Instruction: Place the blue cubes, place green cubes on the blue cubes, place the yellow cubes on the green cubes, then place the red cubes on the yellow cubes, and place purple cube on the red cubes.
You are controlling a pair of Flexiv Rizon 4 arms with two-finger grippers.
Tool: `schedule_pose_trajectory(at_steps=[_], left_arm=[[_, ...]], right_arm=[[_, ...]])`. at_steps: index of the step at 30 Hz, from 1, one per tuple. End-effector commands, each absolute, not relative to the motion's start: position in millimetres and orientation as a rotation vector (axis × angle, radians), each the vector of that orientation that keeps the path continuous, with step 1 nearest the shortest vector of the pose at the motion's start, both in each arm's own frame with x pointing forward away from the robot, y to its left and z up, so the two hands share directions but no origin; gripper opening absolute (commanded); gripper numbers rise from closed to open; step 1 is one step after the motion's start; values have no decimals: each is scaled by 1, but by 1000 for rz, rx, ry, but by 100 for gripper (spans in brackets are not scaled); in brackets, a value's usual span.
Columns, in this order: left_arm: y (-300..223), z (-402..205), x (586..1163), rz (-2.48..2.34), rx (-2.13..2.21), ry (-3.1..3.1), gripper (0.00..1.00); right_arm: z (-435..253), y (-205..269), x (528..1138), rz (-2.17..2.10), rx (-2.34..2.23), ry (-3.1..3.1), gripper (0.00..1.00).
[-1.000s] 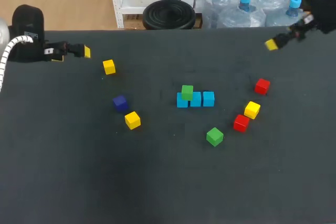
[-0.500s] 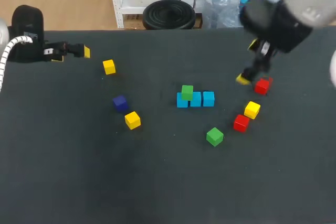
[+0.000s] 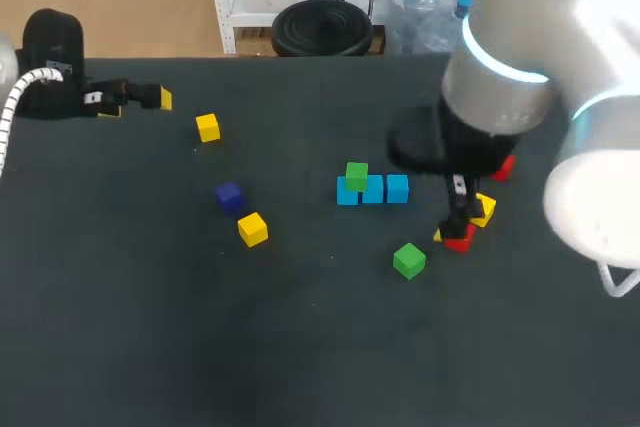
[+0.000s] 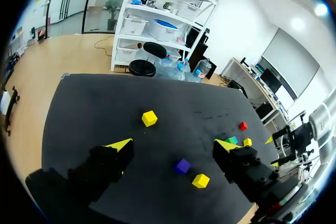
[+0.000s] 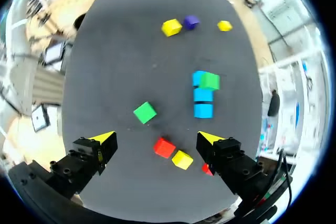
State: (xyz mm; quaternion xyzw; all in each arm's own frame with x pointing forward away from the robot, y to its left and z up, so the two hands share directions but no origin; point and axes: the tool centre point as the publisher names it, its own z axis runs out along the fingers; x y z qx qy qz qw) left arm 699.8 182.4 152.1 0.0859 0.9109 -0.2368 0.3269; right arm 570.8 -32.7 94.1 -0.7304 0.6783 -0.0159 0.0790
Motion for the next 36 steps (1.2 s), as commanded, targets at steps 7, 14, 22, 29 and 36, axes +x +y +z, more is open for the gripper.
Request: schedule_pose_trajectory(at_steps=[7, 14, 22, 29, 36], left_arm=[[184, 150, 700, -631, 230, 2378, 100], [184, 150, 700, -631, 230, 2378, 100], [184, 150, 700, -631, 230, 2378, 100], [184, 150, 700, -631, 230, 2378, 100], [184, 150, 700, -631, 230, 2378, 100]], right_arm=[[57, -32, 559, -67, -2583, 1857, 100], [44, -30, 550, -23, -2559, 1860, 100], [35, -27, 548, -2, -2544, 1830, 100], [23, -17, 549, 16, -2523, 1823, 88], [16, -12, 550, 15, -2526, 1809, 83]])
